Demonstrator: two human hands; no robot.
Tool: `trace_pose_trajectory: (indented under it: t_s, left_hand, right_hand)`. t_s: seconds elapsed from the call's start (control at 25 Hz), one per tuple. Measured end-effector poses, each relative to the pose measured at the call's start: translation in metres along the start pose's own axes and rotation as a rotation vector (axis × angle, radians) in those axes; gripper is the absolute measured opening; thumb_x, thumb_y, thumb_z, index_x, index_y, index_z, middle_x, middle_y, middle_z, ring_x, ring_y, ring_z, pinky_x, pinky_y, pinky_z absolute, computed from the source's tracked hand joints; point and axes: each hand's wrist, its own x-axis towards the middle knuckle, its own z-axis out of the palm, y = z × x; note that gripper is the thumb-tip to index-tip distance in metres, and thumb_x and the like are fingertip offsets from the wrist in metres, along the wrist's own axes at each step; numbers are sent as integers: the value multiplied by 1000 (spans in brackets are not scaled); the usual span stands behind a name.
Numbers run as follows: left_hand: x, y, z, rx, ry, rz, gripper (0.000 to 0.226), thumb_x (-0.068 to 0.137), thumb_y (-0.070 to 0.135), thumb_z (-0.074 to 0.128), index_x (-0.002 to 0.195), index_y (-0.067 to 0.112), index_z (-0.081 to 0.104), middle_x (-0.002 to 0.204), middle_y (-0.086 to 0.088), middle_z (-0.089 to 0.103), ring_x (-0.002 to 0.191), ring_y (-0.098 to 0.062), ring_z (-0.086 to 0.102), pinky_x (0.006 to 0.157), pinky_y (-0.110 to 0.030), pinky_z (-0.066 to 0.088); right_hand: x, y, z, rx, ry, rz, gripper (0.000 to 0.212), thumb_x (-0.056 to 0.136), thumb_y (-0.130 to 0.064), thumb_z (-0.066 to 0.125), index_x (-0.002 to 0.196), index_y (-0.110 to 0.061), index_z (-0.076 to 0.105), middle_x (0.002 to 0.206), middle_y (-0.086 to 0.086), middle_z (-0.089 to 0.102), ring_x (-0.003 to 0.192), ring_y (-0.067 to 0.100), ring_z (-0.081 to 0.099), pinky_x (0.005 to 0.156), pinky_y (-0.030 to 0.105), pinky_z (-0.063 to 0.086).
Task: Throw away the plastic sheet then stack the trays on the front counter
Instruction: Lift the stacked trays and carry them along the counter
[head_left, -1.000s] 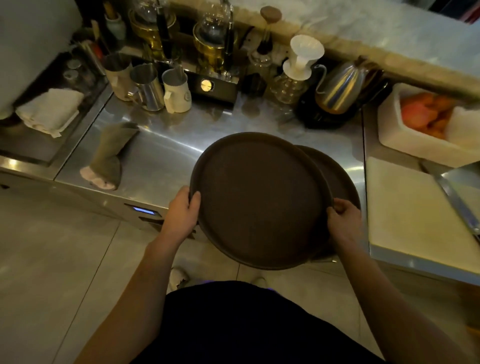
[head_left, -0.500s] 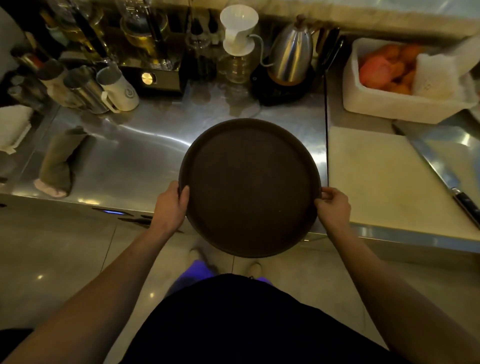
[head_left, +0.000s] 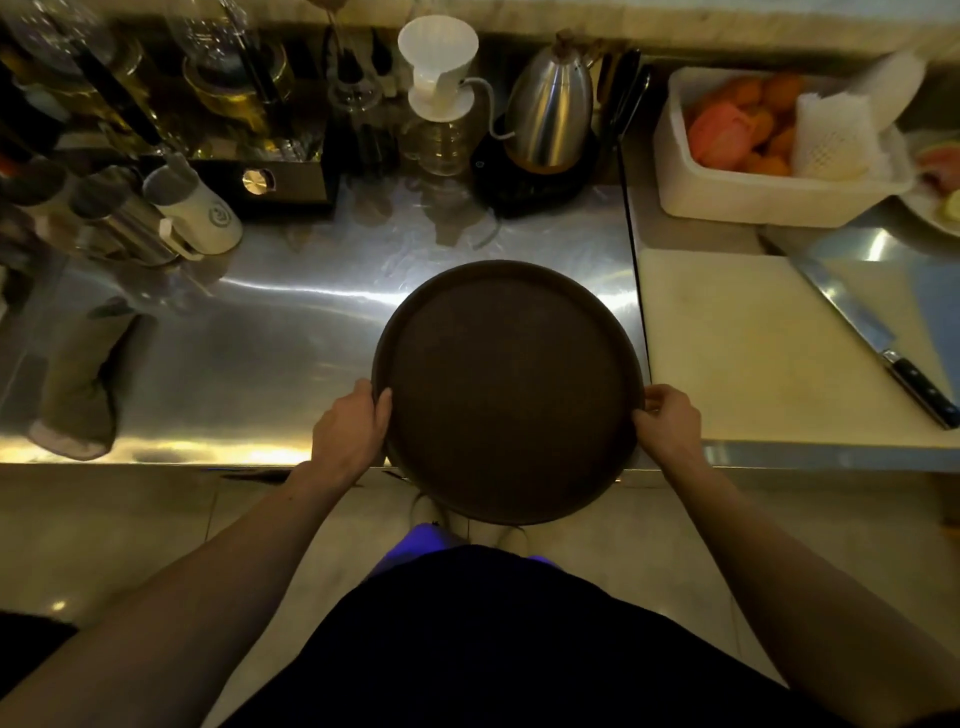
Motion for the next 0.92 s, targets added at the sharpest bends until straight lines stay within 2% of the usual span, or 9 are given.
trace_pose_trajectory:
  t_s: [0.08,0.2,0.32,0.44,0.52,0.6,0.76,0.92]
  left_hand:
    - [5,-3,2,31,-11,17,39,104,39,32,103,6,52,81,-6,53,71,-22,55,62,-34,39]
    - [9,-8,8,62,-35,18,44,103,43,29,106,7,54,86,-11,63,79,-33,65,66,-38,49]
    - [9,-12,12,66,-49,8,45,102,45,28,106,8,53,91,-13,66,79,-33,66,70,-41,53]
    - [9,-14,15,87,-65,10,45,103,45,27,106,8,53,89,-12,66,76,-30,65,68,-39,53]
    - [10,-14,16,108,-73,6,45,103,45,27,106,8,52,86,-9,63,72,-26,61,67,-38,52]
    - [12,-12,16,141,-71,1,45,103,45,27,106,8,53,83,-5,57,69,-23,56,65,-35,47]
    - [18,-9,13,219,-71,4,45,103,45,27,108,9,54,88,-8,62,78,-29,64,65,-34,42]
    - [25,-7,9,292,-84,16,47,103,46,25,109,10,54,92,-9,66,82,-30,66,66,-34,40]
  right_hand:
    - [0,-3,1,-30,0,7,36,84,-2,58,120,-1,61,113,19,68,106,35,63,93,41,48]
    - [0,-5,1,-70,-2,-2,34,84,-1,57,118,0,62,109,18,69,102,34,64,90,36,48]
    - [-1,-6,3,-92,-11,-13,31,83,0,56,114,-1,63,103,17,68,98,33,64,84,34,48]
    - [1,-6,4,-117,0,-26,29,81,-1,55,109,0,64,100,17,69,92,33,64,84,38,50]
    - [3,-7,5,-141,-1,-26,28,82,0,54,108,1,64,100,19,68,84,29,58,82,36,48]
    - [4,-9,4,-161,1,-33,26,82,0,54,107,1,63,100,19,67,85,29,58,80,35,47]
    - [8,-8,7,-174,3,-47,25,82,-1,54,105,1,64,100,19,67,94,35,63,82,41,51]
    - [12,-9,10,-186,-2,-43,23,82,2,54,102,2,64,96,18,65,82,28,59,74,35,49]
